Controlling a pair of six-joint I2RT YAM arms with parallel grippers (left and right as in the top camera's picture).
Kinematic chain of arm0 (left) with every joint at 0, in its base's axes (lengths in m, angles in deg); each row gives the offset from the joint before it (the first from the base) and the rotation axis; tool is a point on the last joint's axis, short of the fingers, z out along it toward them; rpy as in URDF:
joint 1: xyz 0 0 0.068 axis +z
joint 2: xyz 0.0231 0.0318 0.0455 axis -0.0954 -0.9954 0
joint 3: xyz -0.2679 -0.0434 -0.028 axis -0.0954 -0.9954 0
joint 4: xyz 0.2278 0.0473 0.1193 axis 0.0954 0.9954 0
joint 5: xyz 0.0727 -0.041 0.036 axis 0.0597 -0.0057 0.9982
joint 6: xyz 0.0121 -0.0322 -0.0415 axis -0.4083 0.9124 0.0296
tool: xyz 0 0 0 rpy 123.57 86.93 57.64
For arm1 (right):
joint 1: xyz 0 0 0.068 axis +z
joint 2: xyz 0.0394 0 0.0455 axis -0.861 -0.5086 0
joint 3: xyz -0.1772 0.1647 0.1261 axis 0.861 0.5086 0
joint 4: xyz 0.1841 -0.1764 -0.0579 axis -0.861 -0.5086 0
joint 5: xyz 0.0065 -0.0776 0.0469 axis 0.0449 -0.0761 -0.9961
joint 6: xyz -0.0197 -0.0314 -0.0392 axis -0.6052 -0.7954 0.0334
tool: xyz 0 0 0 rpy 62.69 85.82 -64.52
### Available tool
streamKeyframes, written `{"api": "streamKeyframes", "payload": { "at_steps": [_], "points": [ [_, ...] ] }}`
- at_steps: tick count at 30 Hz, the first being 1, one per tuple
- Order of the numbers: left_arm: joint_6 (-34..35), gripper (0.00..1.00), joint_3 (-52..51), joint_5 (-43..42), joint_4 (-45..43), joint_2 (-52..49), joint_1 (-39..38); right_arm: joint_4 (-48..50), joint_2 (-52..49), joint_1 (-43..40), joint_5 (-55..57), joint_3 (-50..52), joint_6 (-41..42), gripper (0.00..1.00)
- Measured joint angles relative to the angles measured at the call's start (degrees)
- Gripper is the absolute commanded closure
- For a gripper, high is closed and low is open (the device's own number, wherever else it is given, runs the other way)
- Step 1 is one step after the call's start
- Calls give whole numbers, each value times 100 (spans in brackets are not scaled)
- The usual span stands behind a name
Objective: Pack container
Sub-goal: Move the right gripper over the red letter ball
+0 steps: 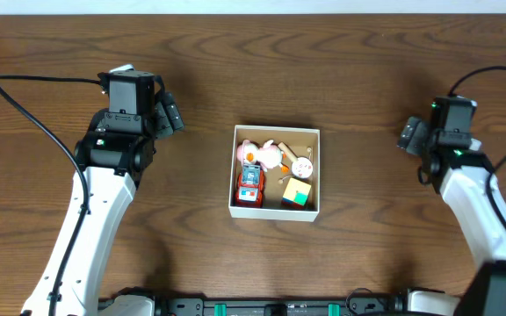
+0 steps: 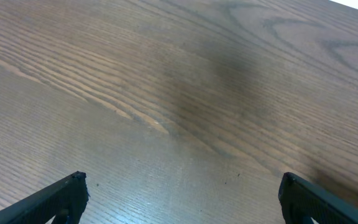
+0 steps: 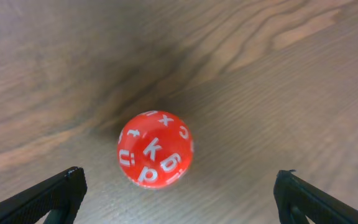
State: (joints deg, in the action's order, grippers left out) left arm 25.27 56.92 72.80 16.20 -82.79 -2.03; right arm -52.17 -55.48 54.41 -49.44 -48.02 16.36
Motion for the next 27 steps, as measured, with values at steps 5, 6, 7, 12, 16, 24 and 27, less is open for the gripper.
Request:
{"api": "streamKeyframes", "payload": {
  "at_steps": [5,6,7,12,16,24,27],
  "points": [
    [0,2,0,0,0,0,0,415,-636,0,-96,0,-203,1],
    [0,2,0,0,0,0,0,476,-734,0,-101,0,-227,1],
    [0,2,0,0,0,0,0,525,-796,0,-103,0,-245,1],
    [0,2,0,0,0,0,0,715,-1036,0,-109,0,-293,1],
    [0,2,0,0,-2,0,0,885,-1182,0,-120,0,-350,1],
    [0,2,0,0,-2,0,0,966,-1309,0,-144,0,-398,5],
    [0,2,0,0,-2,0,0,968,-1309,0,-151,0,-450,21]
  ]
}}
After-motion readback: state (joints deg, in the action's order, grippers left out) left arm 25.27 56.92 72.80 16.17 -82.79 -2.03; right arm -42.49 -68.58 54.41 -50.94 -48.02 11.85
